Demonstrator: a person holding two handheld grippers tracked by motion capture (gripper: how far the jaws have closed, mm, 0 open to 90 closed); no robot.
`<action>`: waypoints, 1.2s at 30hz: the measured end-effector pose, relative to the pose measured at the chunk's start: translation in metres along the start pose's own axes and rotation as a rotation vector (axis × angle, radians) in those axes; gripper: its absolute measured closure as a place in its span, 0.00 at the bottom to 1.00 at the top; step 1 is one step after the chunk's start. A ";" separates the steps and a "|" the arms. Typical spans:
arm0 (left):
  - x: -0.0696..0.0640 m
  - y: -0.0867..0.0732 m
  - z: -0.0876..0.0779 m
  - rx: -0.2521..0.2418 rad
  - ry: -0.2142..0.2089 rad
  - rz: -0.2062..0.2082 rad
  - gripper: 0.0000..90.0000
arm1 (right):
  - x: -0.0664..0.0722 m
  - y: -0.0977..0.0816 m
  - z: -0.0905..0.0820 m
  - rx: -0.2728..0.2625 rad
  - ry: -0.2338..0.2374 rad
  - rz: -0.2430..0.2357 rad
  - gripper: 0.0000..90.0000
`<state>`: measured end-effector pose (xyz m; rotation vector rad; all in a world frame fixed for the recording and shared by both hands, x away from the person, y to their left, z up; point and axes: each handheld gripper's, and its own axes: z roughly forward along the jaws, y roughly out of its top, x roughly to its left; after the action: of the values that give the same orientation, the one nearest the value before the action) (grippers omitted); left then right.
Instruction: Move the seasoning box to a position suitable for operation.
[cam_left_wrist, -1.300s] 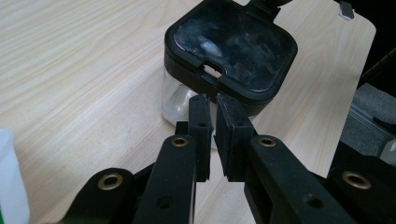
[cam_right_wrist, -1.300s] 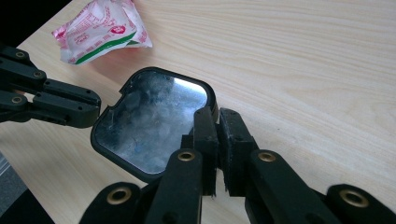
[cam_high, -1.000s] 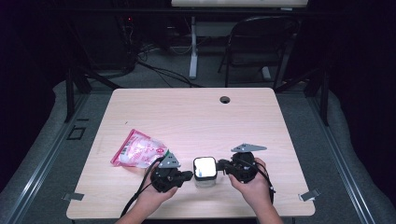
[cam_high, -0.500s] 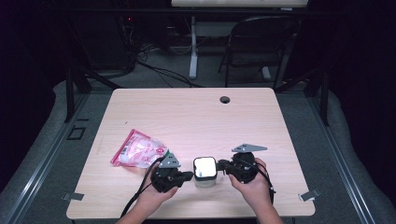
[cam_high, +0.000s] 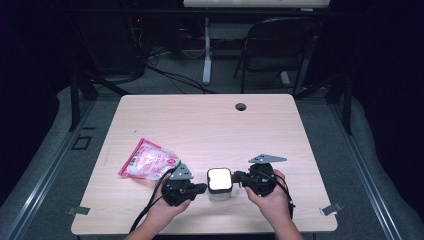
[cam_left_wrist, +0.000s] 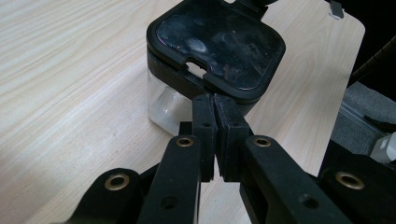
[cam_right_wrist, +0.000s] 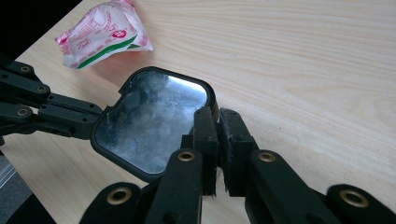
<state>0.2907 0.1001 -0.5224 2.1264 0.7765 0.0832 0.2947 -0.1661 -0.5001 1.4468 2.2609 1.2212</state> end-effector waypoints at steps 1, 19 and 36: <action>0.001 0.001 -0.001 0.001 -0.010 0.001 0.97 | 0.000 0.000 0.000 0.001 0.001 -0.001 0.96; 0.003 0.004 0.000 0.008 0.012 0.021 0.99 | -0.001 -0.004 -0.001 -0.019 0.017 0.019 0.96; 0.003 0.002 0.003 0.011 -0.003 0.016 1.00 | 0.000 -0.004 -0.001 -0.021 0.013 0.028 0.96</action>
<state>0.2953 0.0990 -0.5232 2.1430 0.7598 0.0849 0.2915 -0.1672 -0.5023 1.4718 2.2365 1.2626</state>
